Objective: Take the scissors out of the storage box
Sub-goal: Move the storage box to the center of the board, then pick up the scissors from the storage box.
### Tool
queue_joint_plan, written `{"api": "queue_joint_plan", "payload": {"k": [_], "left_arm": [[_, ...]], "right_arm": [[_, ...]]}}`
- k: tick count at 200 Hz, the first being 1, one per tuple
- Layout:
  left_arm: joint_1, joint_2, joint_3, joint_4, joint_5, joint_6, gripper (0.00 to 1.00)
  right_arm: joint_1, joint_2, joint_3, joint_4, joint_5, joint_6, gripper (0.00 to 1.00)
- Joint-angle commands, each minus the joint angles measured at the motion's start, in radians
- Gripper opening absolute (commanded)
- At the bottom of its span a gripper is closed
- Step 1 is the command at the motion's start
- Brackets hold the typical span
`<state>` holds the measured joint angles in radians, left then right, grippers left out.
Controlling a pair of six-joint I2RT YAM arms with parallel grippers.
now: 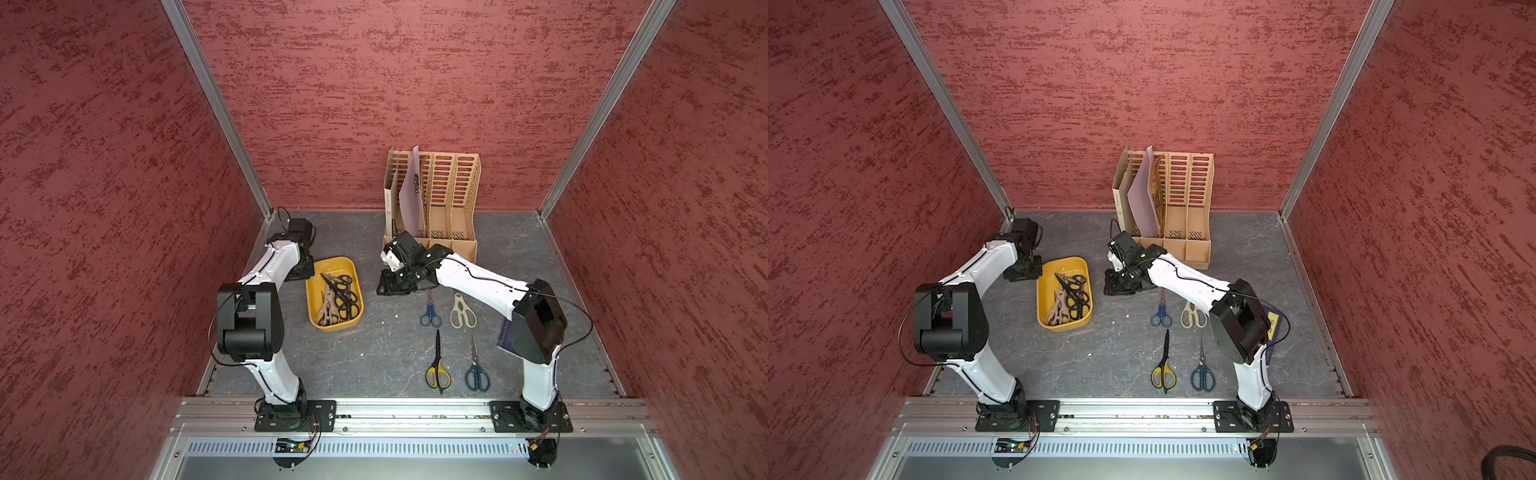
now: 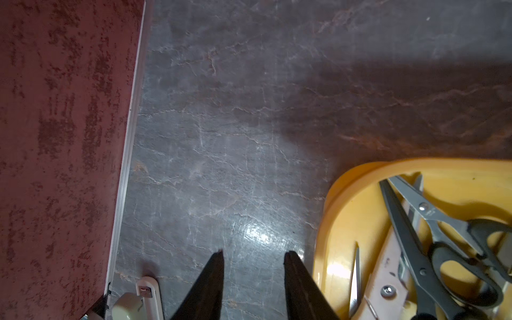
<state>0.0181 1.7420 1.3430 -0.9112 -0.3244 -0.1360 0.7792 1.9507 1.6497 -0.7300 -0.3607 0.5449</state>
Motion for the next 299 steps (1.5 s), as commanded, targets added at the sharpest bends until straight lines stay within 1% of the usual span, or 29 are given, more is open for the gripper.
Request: {"api": "queue_joint_plan", "payload": {"k": [1,13,28,41,55,70,84,108,125,159,173,212,270,299], "left_arm": [[-0.050,-0.090,0.035,-0.041,0.160,-0.050,0.59],[-0.089,-0.150,0.009,-0.029,0.268,-0.098,0.64],[-0.145,-0.196,-0.050,-0.003,0.345,-0.163,0.66],[-0.179,-0.200,-0.097,-0.014,0.352,-0.235,0.65],[-0.192,-0.193,-0.159,-0.015,0.362,-0.309,0.63],[-0.201,-0.192,-0.239,0.013,0.359,-0.358,0.63],[-0.215,-0.192,-0.279,0.028,0.356,-0.382,0.62],[-0.229,-0.201,-0.305,0.059,0.333,-0.418,0.62],[-0.232,-0.192,-0.300,0.074,0.327,-0.434,0.59],[-0.244,-0.136,-0.268,0.069,0.299,-0.425,0.43],[-0.247,-0.116,-0.257,0.073,0.295,-0.422,0.39],[-0.254,-0.080,-0.244,0.093,0.286,-0.427,0.38],[-0.256,-0.016,-0.226,0.134,0.277,-0.422,0.30],[-0.264,0.018,-0.226,0.138,0.273,-0.419,0.30]], "right_arm": [[-0.003,-0.036,-0.017,-0.003,0.011,0.012,0.33],[-0.002,-0.053,-0.040,0.006,0.015,0.025,0.33],[-0.002,-0.074,-0.071,0.024,0.018,0.042,0.34],[-0.004,-0.087,-0.088,0.027,0.031,0.049,0.34],[-0.003,-0.102,-0.102,0.024,0.044,0.053,0.34],[-0.003,-0.127,-0.130,0.028,0.050,0.070,0.33],[-0.004,-0.164,-0.193,0.056,0.031,0.100,0.33],[-0.003,-0.228,-0.314,0.101,0.022,0.142,0.33],[-0.004,-0.237,-0.350,0.086,0.013,0.144,0.33],[-0.004,-0.237,-0.369,0.072,0.014,0.134,0.33],[-0.005,-0.233,-0.359,0.061,0.018,0.123,0.33],[-0.019,-0.229,-0.337,0.031,0.028,0.094,0.33],[-0.049,-0.233,-0.341,0.009,0.023,0.072,0.33],[-0.057,-0.229,-0.343,0.006,0.021,0.067,0.33]]}}
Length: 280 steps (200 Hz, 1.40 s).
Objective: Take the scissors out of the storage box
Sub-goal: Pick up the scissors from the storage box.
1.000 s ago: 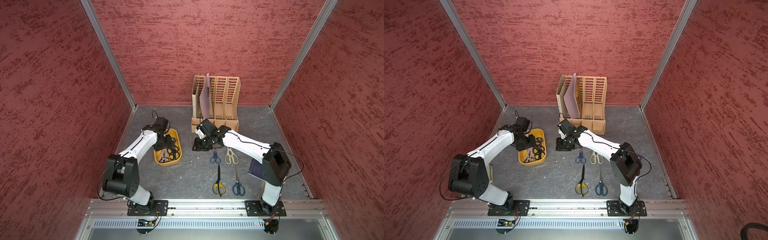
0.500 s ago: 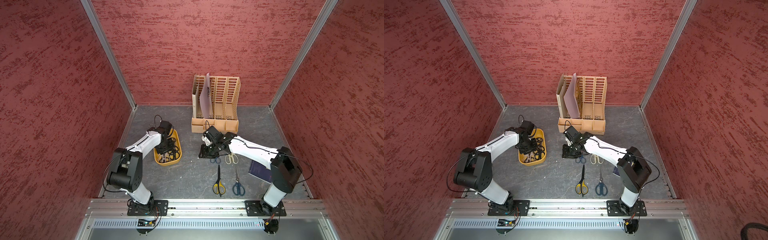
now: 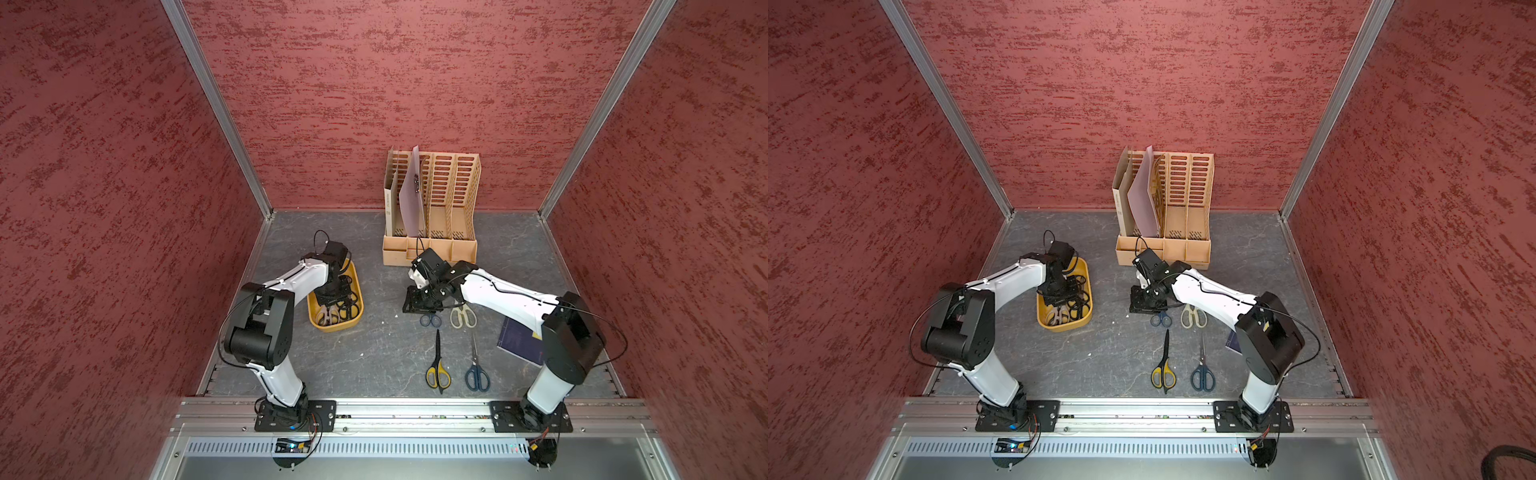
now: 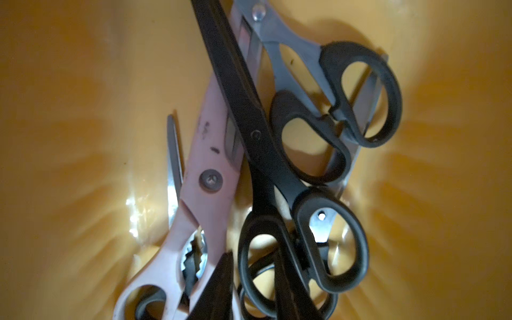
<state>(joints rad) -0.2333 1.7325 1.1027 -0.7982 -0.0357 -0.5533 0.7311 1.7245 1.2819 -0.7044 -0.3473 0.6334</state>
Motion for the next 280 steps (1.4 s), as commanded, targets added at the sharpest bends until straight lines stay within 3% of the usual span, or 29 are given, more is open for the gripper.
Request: {"api": "queue_joint_plan", "payload": {"k": [1,44,100,147,186,220,246,280], "left_arm": [[-0.012,0.028,0.013,0.026,-0.016,-0.002,0.30],[-0.014,0.050,0.008,0.040,-0.033,0.009,0.28],[-0.014,0.042,0.010,0.027,-0.032,0.035,0.11],[-0.014,-0.066,-0.003,-0.039,-0.034,0.075,0.10],[-0.014,-0.178,-0.044,-0.090,-0.014,0.119,0.01],[-0.018,-0.281,-0.077,-0.132,0.038,0.194,0.00],[-0.081,-0.363,-0.059,-0.153,0.095,0.256,0.00],[-0.254,-0.365,0.036,-0.163,0.035,0.297,0.00]], "right_arm": [[-0.010,-0.003,0.025,-0.020,0.008,-0.021,0.33],[-0.020,-0.001,0.028,-0.023,0.007,-0.026,0.33],[-0.024,0.002,0.042,-0.025,0.004,-0.026,0.33],[-0.024,0.001,0.072,-0.011,-0.003,-0.005,0.33],[-0.024,-0.016,0.063,0.035,-0.003,0.034,0.33],[-0.024,-0.023,0.069,0.037,0.023,0.028,0.33],[-0.029,-0.021,0.092,-0.007,0.063,-0.011,0.33],[-0.051,-0.038,0.087,-0.068,0.140,-0.001,0.33]]}}
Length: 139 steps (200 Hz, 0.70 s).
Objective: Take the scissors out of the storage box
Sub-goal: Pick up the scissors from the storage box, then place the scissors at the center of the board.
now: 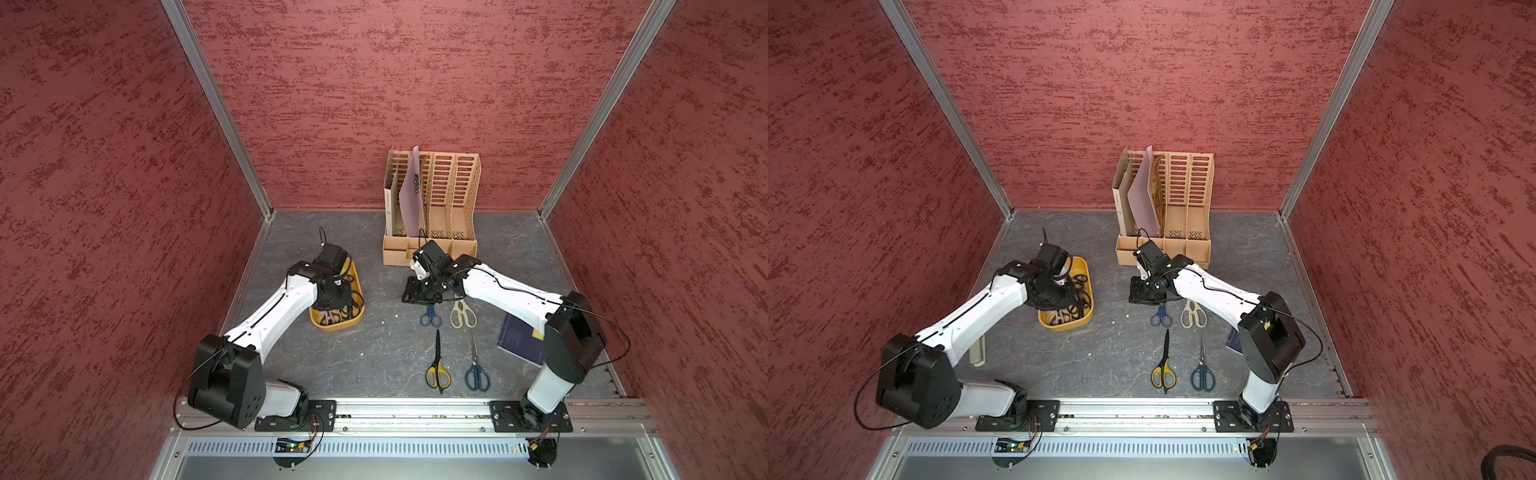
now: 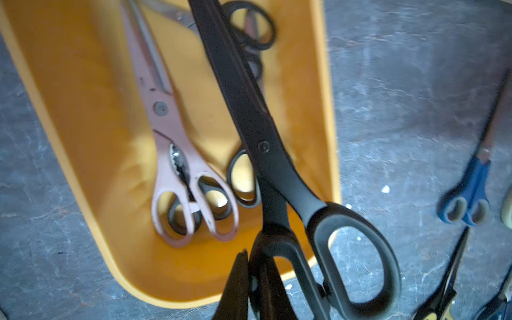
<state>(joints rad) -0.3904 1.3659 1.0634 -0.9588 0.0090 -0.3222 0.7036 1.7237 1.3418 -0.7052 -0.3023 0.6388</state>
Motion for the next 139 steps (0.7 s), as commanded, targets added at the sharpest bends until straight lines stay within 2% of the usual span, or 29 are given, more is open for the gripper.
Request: {"api": "queue_joint_plan", "payload": {"k": [1,27,66,98,139], "left_arm": [[-0.103,0.005,0.078,-0.001,-0.010,0.068,0.00],[-0.204,0.096,0.149,0.040,-0.010,0.126,0.00],[-0.284,0.281,0.235,0.104,0.007,0.216,0.00],[-0.323,0.412,0.280,0.150,0.007,0.262,0.00],[-0.324,0.526,0.336,0.134,-0.027,0.261,0.00]], "right_arm": [[-0.024,-0.038,0.028,-0.072,0.099,-0.005,0.33],[-0.044,-0.080,-0.004,-0.103,0.147,-0.006,0.33],[-0.075,-0.165,-0.070,-0.130,0.206,-0.005,0.34],[-0.111,-0.214,-0.128,-0.120,0.197,-0.014,0.34],[-0.139,-0.230,-0.148,-0.117,0.184,-0.047,0.34]]}}
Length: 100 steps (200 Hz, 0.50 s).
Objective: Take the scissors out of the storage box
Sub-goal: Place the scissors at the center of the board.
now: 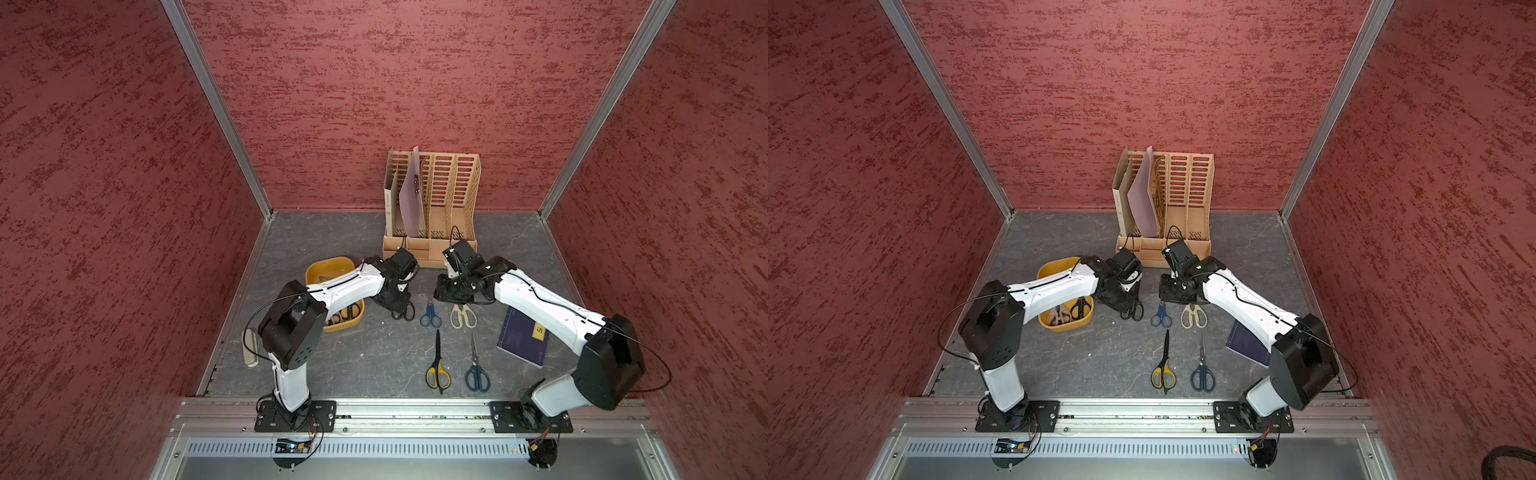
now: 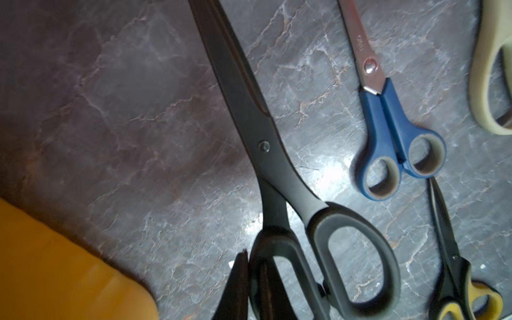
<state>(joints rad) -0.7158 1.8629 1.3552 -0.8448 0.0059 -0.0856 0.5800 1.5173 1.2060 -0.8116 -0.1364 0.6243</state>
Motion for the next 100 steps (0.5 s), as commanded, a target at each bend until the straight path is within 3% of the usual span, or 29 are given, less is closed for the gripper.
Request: {"api": "queue_joint_plan", "payload": {"k": [1,100], "left_arm": [[0.001,0.030,0.045,0.019,-0.024,0.024,0.00],[-0.012,0.121,0.036,0.090,-0.057,-0.031,0.03]], "right_arm": [[-0.016,-0.023,-0.013,-0.011,0.018,-0.033,0.34],[-0.045,0.011,0.004,-0.033,-0.008,-0.072,0.34]]}}
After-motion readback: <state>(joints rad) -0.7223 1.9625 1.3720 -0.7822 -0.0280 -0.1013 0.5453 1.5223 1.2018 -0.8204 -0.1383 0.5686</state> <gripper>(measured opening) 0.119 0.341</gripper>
